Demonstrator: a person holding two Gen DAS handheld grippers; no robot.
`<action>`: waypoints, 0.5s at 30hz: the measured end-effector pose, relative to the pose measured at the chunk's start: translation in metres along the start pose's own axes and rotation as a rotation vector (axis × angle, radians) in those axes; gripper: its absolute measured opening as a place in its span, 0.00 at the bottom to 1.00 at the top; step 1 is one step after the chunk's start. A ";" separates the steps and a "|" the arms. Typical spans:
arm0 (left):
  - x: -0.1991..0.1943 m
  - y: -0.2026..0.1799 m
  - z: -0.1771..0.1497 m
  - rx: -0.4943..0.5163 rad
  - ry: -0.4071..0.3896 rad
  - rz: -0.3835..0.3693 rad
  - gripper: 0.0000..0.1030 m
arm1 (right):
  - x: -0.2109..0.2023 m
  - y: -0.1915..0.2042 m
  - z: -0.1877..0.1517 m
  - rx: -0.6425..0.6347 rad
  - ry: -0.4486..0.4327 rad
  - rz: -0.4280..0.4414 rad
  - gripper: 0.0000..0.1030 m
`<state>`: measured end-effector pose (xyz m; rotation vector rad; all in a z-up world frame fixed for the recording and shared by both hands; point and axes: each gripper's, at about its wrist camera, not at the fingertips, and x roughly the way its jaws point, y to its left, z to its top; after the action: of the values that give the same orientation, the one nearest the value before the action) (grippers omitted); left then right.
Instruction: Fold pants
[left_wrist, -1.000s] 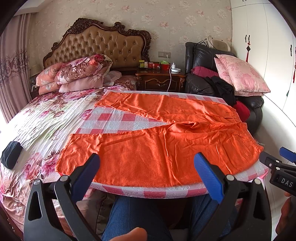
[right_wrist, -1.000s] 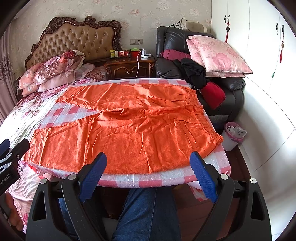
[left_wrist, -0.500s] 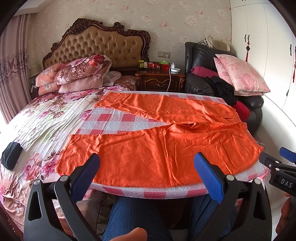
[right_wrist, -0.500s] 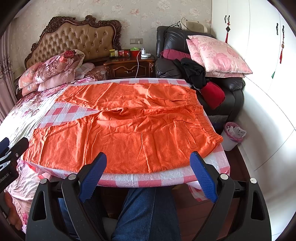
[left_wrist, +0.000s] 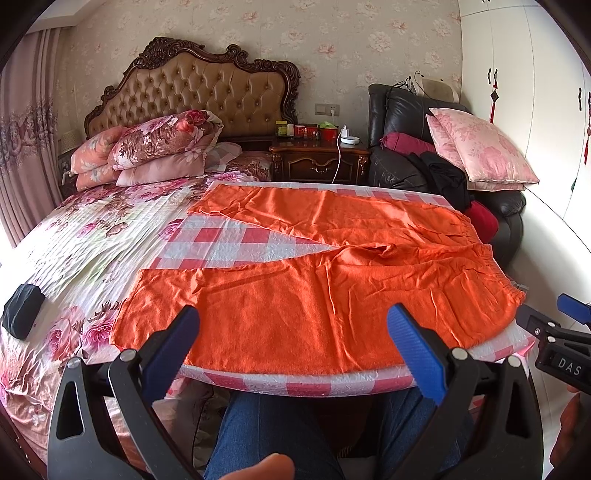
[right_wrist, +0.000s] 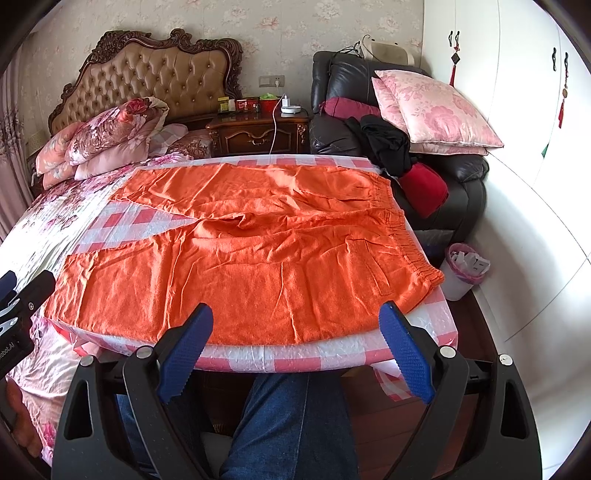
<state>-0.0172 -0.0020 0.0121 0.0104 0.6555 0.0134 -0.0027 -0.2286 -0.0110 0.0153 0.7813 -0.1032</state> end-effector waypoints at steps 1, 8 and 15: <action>0.000 0.000 0.000 0.000 0.001 -0.001 0.98 | 0.000 0.000 0.000 0.000 0.000 0.000 0.86; 0.003 -0.001 0.000 -0.001 0.011 -0.004 0.98 | 0.003 0.001 -0.002 -0.002 0.010 -0.001 0.86; 0.027 -0.004 -0.004 0.000 0.062 -0.035 0.98 | 0.029 -0.010 -0.003 0.016 0.083 0.036 0.86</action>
<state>0.0015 -0.0059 -0.0075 -0.0012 0.7180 -0.0198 0.0144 -0.2410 -0.0333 0.0486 0.8629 -0.0748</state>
